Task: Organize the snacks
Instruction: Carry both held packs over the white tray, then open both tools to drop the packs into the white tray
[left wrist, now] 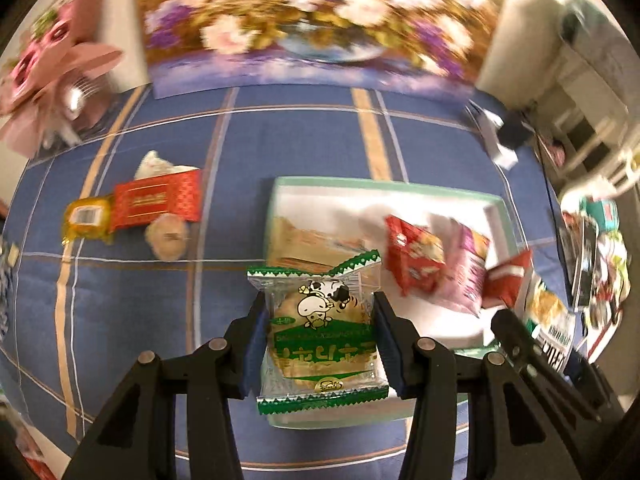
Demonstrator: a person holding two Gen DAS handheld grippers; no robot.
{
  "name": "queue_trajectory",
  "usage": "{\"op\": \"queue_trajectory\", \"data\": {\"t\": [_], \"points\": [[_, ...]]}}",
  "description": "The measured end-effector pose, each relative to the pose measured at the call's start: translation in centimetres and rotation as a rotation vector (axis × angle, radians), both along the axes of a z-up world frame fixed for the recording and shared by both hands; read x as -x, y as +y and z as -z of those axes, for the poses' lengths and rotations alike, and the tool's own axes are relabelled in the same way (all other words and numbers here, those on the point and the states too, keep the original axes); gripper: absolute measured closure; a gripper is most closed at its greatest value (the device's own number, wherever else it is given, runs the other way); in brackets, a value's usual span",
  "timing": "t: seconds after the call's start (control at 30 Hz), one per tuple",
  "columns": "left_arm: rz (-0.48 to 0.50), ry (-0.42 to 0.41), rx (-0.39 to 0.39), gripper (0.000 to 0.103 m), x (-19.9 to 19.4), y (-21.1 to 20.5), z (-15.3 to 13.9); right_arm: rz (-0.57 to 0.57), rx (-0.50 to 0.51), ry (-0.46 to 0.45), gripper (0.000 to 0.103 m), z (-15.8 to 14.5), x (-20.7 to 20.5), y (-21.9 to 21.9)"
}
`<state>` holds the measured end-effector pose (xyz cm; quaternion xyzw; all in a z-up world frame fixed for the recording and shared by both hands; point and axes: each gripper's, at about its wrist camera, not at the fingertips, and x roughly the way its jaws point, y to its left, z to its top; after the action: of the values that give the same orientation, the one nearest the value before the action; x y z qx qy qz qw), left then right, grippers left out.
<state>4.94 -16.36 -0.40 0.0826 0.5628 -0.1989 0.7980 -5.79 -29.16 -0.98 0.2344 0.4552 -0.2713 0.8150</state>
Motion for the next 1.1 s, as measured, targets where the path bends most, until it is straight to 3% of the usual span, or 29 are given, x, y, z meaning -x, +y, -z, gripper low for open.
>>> {"op": "queue_trajectory", "data": {"t": [0.23,0.97,1.1], "points": [[0.036,0.011,-0.043,0.052,1.3,-2.3,1.3,0.039,-0.018,0.013,0.036,0.5,0.9,-1.5],[-0.045,0.072,-0.08,0.051,0.0,-1.8,3.5,0.005,-0.107,0.042,0.034,2.5,-0.1,-2.1],[-0.06,0.08,-0.062,0.039,-0.1,-1.5,3.5,0.006,-0.108,0.048,0.034,2.5,-0.1,-2.2]]}}
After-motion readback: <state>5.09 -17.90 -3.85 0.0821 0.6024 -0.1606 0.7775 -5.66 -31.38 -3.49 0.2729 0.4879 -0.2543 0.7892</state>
